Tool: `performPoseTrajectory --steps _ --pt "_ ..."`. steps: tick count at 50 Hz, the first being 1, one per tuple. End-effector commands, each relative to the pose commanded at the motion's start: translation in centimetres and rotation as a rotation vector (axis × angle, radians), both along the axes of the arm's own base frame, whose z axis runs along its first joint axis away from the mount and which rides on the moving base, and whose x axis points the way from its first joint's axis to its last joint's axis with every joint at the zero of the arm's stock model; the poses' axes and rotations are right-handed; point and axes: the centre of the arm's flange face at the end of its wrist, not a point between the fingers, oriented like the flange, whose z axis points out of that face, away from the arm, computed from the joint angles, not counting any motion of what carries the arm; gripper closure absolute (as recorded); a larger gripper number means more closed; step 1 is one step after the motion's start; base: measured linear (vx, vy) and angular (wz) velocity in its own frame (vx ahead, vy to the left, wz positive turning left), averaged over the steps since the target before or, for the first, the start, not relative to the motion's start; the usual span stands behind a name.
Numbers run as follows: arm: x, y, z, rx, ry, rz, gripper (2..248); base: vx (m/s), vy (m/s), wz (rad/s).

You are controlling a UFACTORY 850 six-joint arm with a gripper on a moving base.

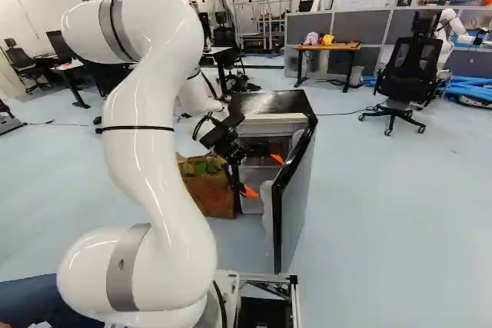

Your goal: Grab a drink from the fridge

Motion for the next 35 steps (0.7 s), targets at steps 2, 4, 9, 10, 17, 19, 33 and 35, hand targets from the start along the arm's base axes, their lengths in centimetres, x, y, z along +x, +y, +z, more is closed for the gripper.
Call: performPoseTrajectory --steps 2,4,9,10,17,19,33,35 --pt "0.2 -0.5 0.1 -0.001 -0.005 -0.004 3 0.0 0.0 0.0" --pt "0.4 -0.9 0.2 -0.003 -0.009 -0.007 3 0.0 0.0 0.0" --pt "1.0 -2.1 0.4 -0.007 -0.02 -0.014 3 0.0 0.0 0.0" --pt "1.1 -2.3 0.4 -0.007 -0.023 -0.015 3 0.0 0.0 0.0" --pt "1.8 -3.9 0.7 -0.014 -0.038 -0.023 3 0.0 0.0 0.0" --pt "2.0 -4.3 0.8 -0.015 -0.043 -0.025 3 0.0 0.0 0.0" --pt "3.3 -7.4 1.1 -0.015 -0.083 -0.04 3 0.0 0.0 0.0" --pt "3.5 -7.8 1.2 -0.013 -0.09 -0.044 3 0.0 0.0 0.0"
